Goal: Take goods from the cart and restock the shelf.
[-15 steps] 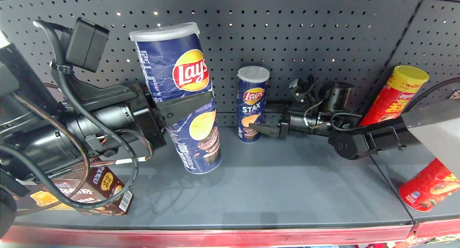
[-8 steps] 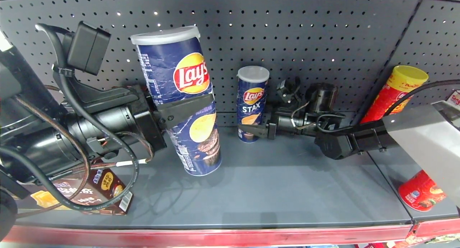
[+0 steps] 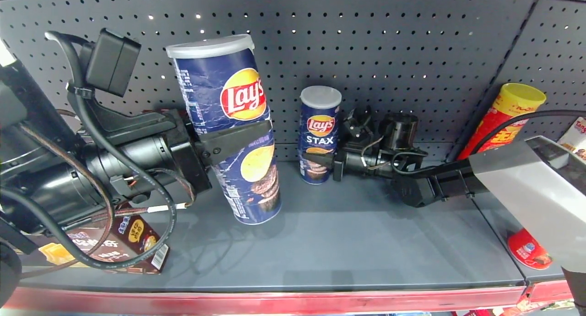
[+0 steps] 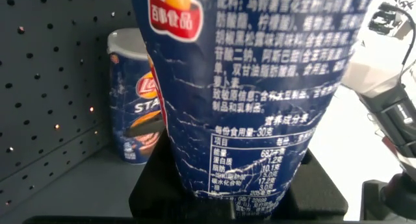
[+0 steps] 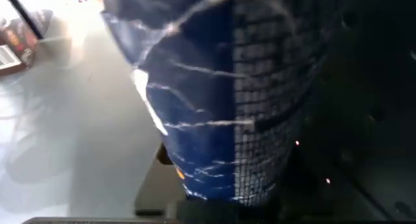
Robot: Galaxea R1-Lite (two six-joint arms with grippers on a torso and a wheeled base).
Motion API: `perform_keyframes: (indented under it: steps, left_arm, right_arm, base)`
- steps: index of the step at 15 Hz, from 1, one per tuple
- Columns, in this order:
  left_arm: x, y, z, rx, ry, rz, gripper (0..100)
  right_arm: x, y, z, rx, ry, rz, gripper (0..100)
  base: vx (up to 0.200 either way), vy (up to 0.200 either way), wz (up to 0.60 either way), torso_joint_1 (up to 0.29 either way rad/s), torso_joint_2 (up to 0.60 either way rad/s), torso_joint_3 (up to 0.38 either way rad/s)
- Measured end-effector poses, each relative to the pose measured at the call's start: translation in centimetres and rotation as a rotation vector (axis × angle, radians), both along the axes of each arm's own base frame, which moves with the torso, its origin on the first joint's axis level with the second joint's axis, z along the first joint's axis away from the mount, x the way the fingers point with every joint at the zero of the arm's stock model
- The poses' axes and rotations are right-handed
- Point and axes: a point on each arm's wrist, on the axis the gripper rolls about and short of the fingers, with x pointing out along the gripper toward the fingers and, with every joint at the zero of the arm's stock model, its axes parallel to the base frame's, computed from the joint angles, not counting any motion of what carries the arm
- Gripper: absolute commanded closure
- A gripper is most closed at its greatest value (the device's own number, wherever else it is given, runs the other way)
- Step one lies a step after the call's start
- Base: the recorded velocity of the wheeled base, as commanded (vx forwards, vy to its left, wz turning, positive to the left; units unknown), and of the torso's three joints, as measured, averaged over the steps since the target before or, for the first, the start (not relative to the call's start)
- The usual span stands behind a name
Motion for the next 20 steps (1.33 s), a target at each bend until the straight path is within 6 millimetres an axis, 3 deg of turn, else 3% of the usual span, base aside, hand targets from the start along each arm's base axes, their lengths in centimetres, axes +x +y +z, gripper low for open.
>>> perform_keyframes:
  steps: [6, 11, 18, 20]
  left_arm:
    - [-0.2, 0.1, 0.2, -0.004, -0.006, 0.004, 100]
    - [-0.6, 0.3, 0.6, -0.008, -0.016, 0.007, 100]
    - [-0.8, 0.4, 0.6, -0.014, -0.018, 0.021, 100]
    - [-0.8, 0.4, 0.6, -0.014, -0.017, 0.024, 100]
  right_arm:
    - [-1.4, 0.2, 1.1, 0.000, 0.001, 0.006, 100]
    - [-5.3, -0.7, 3.0, 0.000, 0.005, 0.034, 100]
    - [-15.1, -3.0, 0.9, -0.032, 0.062, 0.044, 100]
    - [-17.1, -3.1, 0.5, -0.017, 0.039, 0.035, 100]
  base:
    - [0.000, 0.000, 0.00, 0.000, 0.00, 0.000]
    - [0.000, 0.000, 0.00, 0.000, 0.00, 0.000]
    - [0.000, 0.000, 0.00, 0.000, 0.00, 0.000]
    - [0.000, 0.000, 0.00, 0.000, 0.00, 0.000]
